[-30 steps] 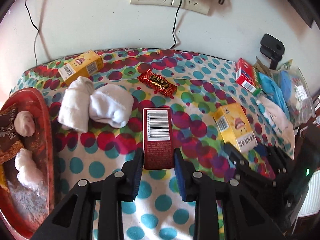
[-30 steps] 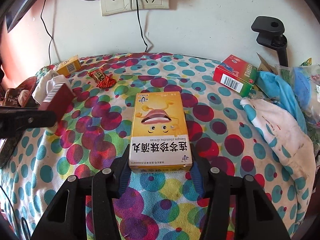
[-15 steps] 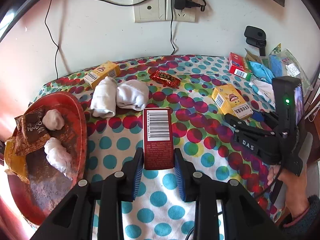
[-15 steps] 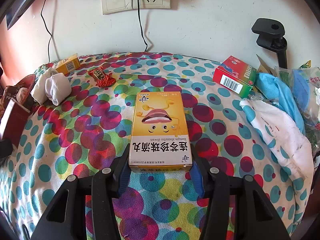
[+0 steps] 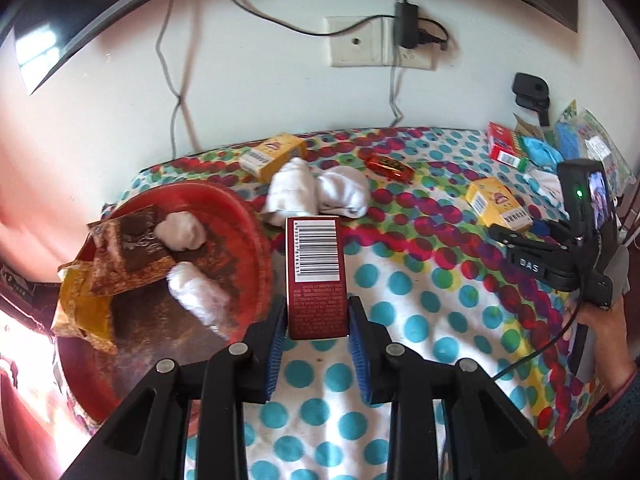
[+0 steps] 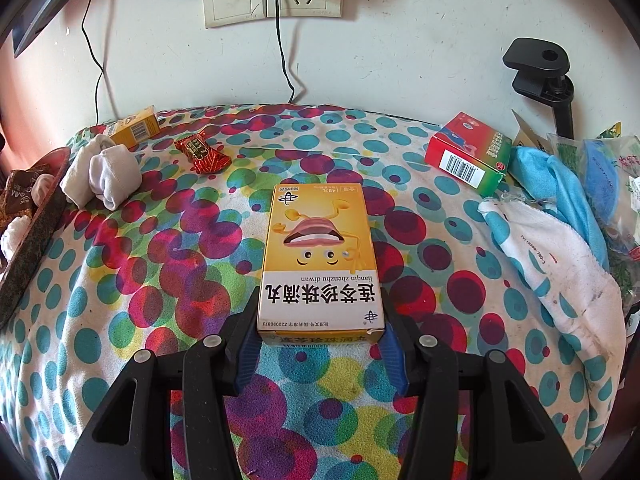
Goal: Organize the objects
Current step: 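Carry the red barcode box into the red tray and open the left gripper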
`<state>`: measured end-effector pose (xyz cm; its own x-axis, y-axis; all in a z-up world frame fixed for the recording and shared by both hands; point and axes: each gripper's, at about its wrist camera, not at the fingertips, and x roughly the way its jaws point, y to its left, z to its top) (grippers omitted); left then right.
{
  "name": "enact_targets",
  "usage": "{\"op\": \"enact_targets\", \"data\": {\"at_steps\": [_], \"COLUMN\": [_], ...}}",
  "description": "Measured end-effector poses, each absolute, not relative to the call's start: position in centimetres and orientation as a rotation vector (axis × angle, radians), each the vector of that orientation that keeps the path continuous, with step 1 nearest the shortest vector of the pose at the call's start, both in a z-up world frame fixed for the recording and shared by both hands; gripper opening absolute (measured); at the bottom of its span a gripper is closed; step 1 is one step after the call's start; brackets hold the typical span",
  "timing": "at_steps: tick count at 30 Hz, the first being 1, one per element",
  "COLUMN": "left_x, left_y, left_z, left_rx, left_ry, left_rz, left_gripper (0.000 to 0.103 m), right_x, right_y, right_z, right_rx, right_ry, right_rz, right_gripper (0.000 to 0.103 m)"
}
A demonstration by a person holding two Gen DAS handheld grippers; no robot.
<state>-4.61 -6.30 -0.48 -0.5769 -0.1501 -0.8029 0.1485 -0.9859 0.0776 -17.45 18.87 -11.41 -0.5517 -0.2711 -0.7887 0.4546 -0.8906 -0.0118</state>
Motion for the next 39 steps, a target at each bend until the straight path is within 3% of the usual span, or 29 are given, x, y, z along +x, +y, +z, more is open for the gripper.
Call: {"op": "enact_targets", "data": {"at_steps": [18,27,39], "left_x": [-1.9,-2.2,-2.3], "left_y": [-20.3,-24.1,-26.3], "left_z": [-1.4,-4.9,-6.6], "left_rx": [1.303,1.421,1.428], "left_ry": [0.145,0.256,0.210], "left_rz": [-2.433,-2.389,-2.321], "left_gripper": [0.030,0.030,0.030], "right_x": [-17.4,-17.4,-17.4], "right_y": [18.8,18.9,18.8], "right_z": [-11.4,-11.4,-11.4], "right_rx": [1.184,1.184,1.184], "right_ry": [0.301,0.303,0.303], "right_rz": [-2.434,-2.434,-2.434], "right_gripper": [0.049,0.049,0.049]}}
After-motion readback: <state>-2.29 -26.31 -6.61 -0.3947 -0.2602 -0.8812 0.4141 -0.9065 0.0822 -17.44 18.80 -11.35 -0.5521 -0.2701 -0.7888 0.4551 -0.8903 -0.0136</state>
